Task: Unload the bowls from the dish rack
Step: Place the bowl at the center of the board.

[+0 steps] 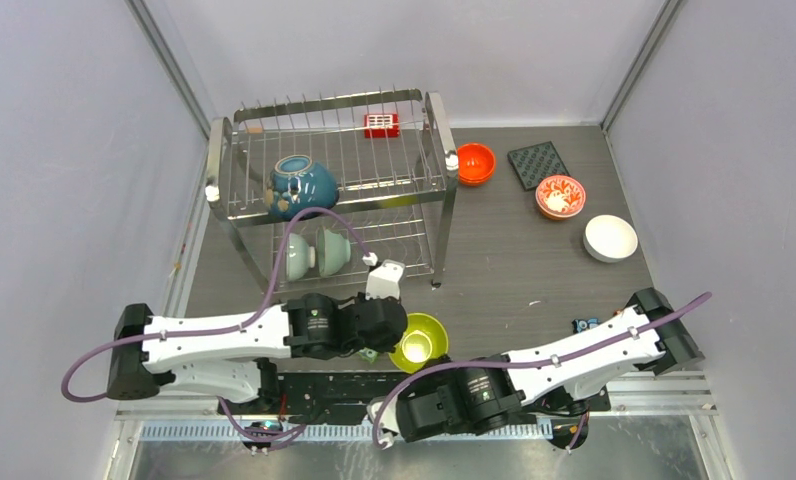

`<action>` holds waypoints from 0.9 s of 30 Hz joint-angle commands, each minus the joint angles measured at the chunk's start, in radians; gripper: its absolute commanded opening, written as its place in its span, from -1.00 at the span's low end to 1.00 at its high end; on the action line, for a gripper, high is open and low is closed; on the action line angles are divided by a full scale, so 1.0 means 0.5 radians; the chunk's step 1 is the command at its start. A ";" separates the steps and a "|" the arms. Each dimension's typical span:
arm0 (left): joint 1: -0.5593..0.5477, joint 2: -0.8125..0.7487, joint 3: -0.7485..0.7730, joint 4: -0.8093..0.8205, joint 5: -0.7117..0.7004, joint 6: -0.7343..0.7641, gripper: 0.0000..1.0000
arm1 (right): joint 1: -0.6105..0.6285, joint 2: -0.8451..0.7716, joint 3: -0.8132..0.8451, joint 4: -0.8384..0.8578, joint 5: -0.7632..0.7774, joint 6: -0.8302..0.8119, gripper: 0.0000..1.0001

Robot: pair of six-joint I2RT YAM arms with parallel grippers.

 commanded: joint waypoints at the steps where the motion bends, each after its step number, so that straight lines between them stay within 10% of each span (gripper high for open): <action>1: -0.022 -0.162 -0.003 0.058 -0.049 -0.088 -0.99 | -0.008 -0.012 0.167 -0.057 0.008 0.129 -0.10; 8: -0.021 -0.393 -0.114 0.021 -0.229 -0.224 -1.00 | 0.014 -0.111 0.418 -0.052 -0.145 0.517 0.99; 16: -0.021 -0.593 -0.220 -0.131 -0.424 -0.301 -0.99 | -0.033 -0.595 0.288 0.570 0.251 1.488 1.00; 27: -0.021 -0.693 -0.356 -0.211 -0.551 -0.417 -1.00 | -0.749 -0.977 -0.231 0.668 0.422 2.910 0.87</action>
